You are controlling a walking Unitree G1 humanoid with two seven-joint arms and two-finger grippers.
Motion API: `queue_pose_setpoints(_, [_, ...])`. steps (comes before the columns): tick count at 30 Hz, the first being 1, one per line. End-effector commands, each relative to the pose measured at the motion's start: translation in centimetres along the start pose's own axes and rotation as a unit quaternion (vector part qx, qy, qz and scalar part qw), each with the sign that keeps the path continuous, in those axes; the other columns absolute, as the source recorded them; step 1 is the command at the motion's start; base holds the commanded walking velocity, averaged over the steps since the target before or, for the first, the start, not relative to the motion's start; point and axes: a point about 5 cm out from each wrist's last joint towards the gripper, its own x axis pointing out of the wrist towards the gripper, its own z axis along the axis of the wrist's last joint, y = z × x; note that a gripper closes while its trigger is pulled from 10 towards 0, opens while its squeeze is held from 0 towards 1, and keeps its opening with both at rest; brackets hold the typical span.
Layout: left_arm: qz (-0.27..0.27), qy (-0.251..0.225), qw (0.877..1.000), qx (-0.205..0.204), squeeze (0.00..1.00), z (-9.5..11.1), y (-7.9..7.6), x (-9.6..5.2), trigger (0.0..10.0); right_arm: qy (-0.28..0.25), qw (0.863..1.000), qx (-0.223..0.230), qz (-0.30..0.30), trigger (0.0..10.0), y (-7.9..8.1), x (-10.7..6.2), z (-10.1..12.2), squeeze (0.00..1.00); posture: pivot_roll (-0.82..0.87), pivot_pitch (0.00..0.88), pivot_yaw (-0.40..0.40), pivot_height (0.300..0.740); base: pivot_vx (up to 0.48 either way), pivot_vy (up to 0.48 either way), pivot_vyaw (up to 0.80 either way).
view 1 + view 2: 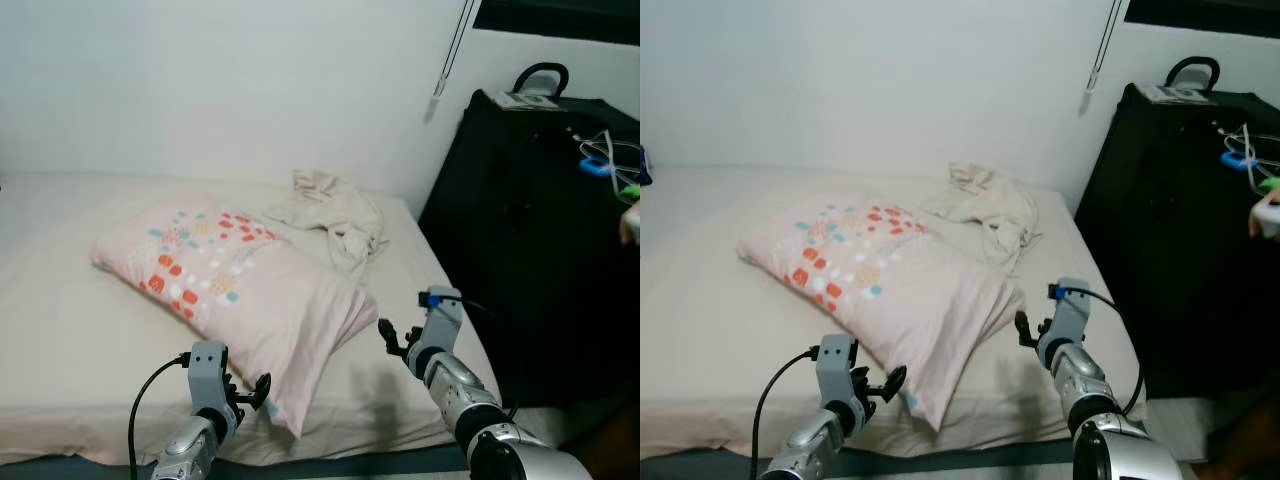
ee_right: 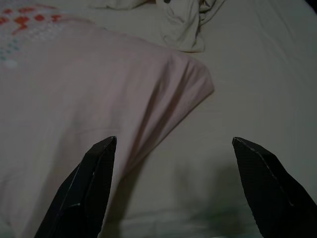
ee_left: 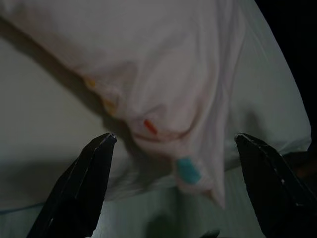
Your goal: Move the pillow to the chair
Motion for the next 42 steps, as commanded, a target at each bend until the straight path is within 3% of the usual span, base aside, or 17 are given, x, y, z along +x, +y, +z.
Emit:
queue_pose_setpoints(1, [-0.004, -0.008, 1.0, -0.003, 0.0, 0.1, -0.1, 0.0, 10.0, -0.018, 1.0, 0.014, -0.002, 10.0, -0.2, 0.1, 0.8, 0.0, 0.11, 0.0, -0.079, 0.636, 0.0, 0.0, 0.0])
queue_pose_setpoints(8, [-0.008, -0.013, 1.0, -0.01, 0.0, 0.0, -0.3, 0.0, 10.0, -0.019, 0.999, 0.037, 0.005, 10.0, 0.1, 0.2, 1.1, 0.0, 0.11, 0.0, -0.078, 0.636, 0.0, 0.0, 0.0])
queue_pose_setpoints(12, [-0.012, -0.018, 1.0, -0.012, 0.0, 0.2, -0.5, 0.1, 10.0, -0.043, 0.996, 0.082, 0.016, 10.0, 0.1, 0.3, 2.1, 0.0, 0.11, 0.0, -0.073, 0.616, 0.0, 0.0, 0.0])
queue_pose_setpoints(24, [-0.021, -0.021, 1.0, -0.009, 0.0, 0.2, -0.7, 0.1, 10.0, -0.075, 0.991, 0.109, 0.028, 10.0, 0.2, 0.4, 3.2, 0.0, 0.11, 0.004, -0.062, 0.586, 0.0, 0.0, 0.0])
queue_pose_setpoints(33, [-0.033, -0.03, 0.999, -0.006, 0.0, 0.4, -1.2, 0.1, 10.0, -0.069, 0.982, 0.141, 0.106, 10.0, 1.9, 0.6, 3.2, 0.0, 0.12, 0.03, -0.053, 0.571, 0.0, 0.0, 0.0])
queue_pose_setpoints(36, [-0.041, -0.052, 0.998, -0.002, 0.0, 1.0, -1.3, 0.1, 10.0, -0.065, 0.971, 0.175, 0.146, 10.0, 2.8, 0.6, 2.8, 0.0, 0.13, 0.057, -0.045, 0.557, 0.0, 0.0, 0.0])
queue_pose_setpoints(42, [-0.042, -0.102, 0.994, 0.004, 0.0, 2.8, -0.9, -0.2, 10.0, -0.054, 0.963, 0.217, 0.151, 10.0, 3.0, 0.6, 1.9, 0.0, 0.16, 0.102, -0.036, 0.537, 0.0, 0.0, 0.0])
